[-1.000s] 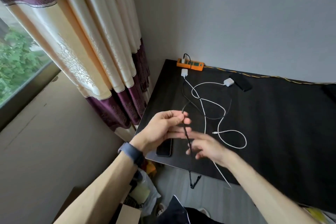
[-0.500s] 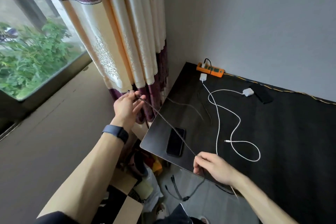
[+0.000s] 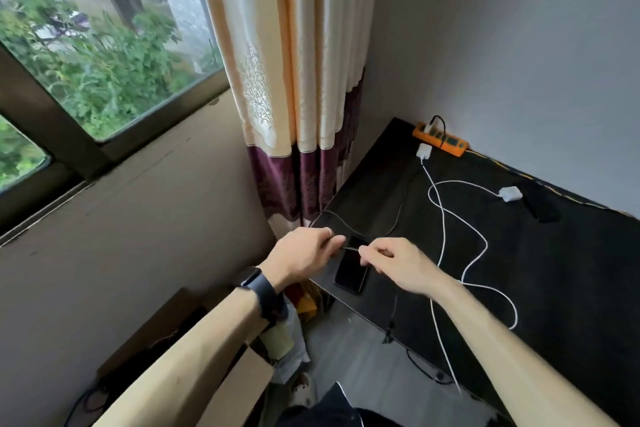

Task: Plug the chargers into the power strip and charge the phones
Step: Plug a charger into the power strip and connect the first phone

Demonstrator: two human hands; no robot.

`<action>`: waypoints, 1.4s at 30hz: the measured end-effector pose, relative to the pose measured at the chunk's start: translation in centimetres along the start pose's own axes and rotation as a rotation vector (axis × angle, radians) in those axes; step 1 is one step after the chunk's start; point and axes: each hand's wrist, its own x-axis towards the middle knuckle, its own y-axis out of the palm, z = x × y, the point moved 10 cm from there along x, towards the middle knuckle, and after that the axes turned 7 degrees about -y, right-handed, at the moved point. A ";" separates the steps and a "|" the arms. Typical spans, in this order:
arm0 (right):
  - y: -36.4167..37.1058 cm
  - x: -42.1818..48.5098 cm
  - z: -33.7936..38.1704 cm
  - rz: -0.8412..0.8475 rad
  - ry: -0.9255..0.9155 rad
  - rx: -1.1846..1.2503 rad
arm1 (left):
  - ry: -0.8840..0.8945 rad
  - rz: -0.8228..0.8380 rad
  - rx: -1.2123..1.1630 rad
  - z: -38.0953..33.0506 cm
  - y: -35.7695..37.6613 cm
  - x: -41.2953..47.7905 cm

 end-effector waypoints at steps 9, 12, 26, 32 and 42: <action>-0.3 -2.6 -6.0 0.150 0.199 0.152 | -0.271 -0.149 -0.017 14.7 -0.6 1.1; 1.1 -3.4 -7.1 0.188 0.251 0.130 | -0.391 -0.069 0.224 17.2 -0.1 0.4; -1.0 -3.0 -4.7 0.153 0.238 0.127 | -0.047 0.289 -0.399 2.7 5.6 0.1; -1.2 -5.4 -6.6 0.084 0.263 0.196 | -0.194 0.590 -0.397 4.8 9.1 -2.3; -4.6 -5.3 -4.4 -0.459 0.159 0.645 | -0.029 0.444 -0.850 -4.5 8.2 -2.9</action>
